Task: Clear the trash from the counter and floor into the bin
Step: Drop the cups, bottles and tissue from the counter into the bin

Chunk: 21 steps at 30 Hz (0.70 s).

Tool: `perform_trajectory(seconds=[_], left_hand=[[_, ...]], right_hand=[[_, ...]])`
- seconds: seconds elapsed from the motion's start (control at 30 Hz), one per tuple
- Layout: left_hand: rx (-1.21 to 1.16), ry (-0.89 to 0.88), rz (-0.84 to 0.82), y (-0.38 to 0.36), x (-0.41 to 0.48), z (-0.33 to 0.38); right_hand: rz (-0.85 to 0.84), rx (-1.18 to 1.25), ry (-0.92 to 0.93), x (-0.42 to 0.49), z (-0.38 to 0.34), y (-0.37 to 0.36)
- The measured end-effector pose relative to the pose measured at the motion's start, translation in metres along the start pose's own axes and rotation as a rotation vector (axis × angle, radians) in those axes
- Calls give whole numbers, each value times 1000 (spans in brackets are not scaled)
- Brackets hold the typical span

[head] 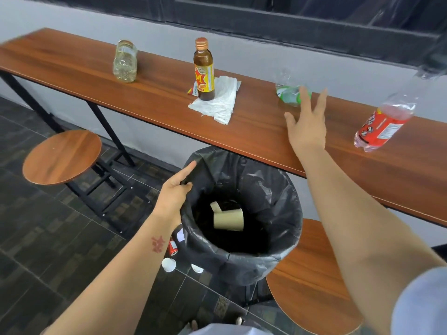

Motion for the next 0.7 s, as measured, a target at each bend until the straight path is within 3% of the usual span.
perform_trajectory(seconds=[0.17, 0.43, 0.7], left_hand=[[-5, 7, 20, 0, 6, 1], [-12, 1, 40, 0, -1, 3], [-4, -10, 7, 3, -19, 8]], right_hand=[[-57, 28, -22, 15, 2, -4], [112, 61, 83, 13, 0, 5], [292, 174, 101, -48, -3, 37]])
Point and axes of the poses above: each hand's wrist, its own x-axis towards the middle knuckle, its own y-axis out of the back of the hand, z = x × y, the point moved 6 cm from there along x, towards the middle knuckle, and after that the axes turned 9 degrees about y, right-handed, at the moved point
